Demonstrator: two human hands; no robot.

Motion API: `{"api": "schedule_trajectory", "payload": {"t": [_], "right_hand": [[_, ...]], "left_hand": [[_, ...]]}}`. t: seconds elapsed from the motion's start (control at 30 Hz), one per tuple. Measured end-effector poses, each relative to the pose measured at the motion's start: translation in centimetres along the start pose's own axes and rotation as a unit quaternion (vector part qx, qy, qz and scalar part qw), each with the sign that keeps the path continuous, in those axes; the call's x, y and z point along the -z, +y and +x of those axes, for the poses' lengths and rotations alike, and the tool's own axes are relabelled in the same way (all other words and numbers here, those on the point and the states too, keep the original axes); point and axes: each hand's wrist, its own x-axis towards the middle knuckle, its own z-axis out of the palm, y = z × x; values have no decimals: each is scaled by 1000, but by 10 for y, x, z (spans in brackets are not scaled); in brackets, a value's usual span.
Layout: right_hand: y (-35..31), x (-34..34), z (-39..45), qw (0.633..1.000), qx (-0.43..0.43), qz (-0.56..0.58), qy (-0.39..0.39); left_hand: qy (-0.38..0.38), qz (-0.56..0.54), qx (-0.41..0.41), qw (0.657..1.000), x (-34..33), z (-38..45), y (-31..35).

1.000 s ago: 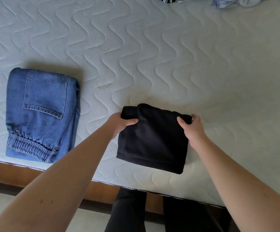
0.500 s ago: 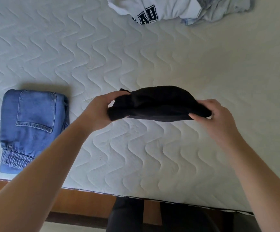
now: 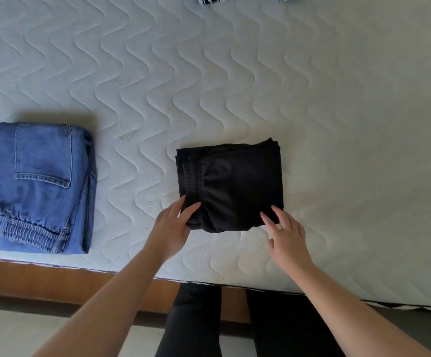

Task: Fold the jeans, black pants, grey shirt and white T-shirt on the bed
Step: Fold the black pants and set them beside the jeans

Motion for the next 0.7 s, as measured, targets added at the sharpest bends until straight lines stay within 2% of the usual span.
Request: {"api": "schedule_trajectory", "payload": {"t": [0.1, 0.23, 0.27, 0.37, 0.43, 0.53, 0.63, 0.7], "right_hand": [[-11, 4, 8, 993, 21, -1, 115], [-40, 5, 27, 984, 132, -10, 121], [-49, 3, 33, 983, 146, -14, 109], [-66, -5, 51, 986, 156, -30, 60], [-60, -8, 63, 991, 129, -41, 20], [-39, -8, 74, 996, 68, -60, 20], [-16, 3, 77, 998, 13, -56, 34], [-3, 15, 75, 998, -8, -23, 62]], "left_hand": [[85, -121, 85, 985, 2, 15, 21], [90, -317, 276, 903, 10, 50, 43], [85, -325, 308, 890, 11, 58, 45], [67, -241, 368, 896, 14, 77, 43], [57, -180, 375, 908, 18, 87, 41], [75, -125, 352, 925, 25, 99, 40], [101, -161, 356, 915, 27, 105, 41], [93, -235, 392, 885, 26, 105, 39]]}}
